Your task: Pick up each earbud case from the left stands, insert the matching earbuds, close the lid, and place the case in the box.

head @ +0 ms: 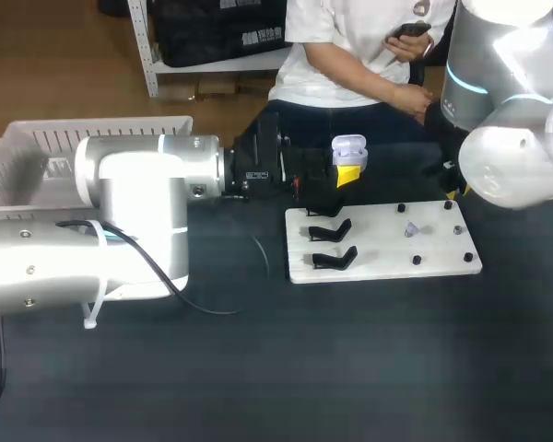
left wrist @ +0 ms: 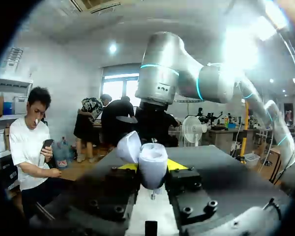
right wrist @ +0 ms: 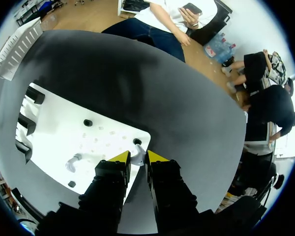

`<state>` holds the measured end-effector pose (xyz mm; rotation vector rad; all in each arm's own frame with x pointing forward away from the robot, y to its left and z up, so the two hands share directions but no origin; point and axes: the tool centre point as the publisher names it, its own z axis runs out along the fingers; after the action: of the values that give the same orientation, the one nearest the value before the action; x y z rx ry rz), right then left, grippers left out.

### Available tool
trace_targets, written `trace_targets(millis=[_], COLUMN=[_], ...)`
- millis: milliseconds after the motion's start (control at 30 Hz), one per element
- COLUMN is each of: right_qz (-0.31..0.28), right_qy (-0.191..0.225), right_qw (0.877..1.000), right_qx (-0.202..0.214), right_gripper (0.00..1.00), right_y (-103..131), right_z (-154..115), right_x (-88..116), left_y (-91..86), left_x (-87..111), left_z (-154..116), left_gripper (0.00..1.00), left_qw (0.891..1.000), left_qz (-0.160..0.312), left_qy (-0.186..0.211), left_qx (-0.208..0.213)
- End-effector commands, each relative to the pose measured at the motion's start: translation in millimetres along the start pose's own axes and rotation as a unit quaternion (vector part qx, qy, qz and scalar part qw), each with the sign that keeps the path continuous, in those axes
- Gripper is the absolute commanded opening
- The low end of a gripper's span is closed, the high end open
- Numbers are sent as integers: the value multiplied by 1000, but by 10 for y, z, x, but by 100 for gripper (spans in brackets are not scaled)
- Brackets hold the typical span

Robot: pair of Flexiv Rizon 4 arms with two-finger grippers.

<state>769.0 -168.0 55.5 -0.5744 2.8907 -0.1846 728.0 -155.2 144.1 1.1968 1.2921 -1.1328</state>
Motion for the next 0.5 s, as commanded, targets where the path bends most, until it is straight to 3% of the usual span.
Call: trace_targets(millis=[33,367,500], right_qz=[-8,-11,-7], right_qy=[-1,19,38], right_qw=[1000,1000,999], right_qx=[5,-3,18], right_gripper=[0,0,0], right_y=[62,352,491], right_z=[-408,-1143,-1334], right_x=[117,293,397], left_y=[-30,-30,-30], left_x=[15,15,15], left_z=[-2,-2,-2], left_gripper=[0,0,0], left_qw=[1000,1000,1000], left_qz=[3,3,3], left_qy=[-4,-4,-4], left_qx=[-5,-5,-5])
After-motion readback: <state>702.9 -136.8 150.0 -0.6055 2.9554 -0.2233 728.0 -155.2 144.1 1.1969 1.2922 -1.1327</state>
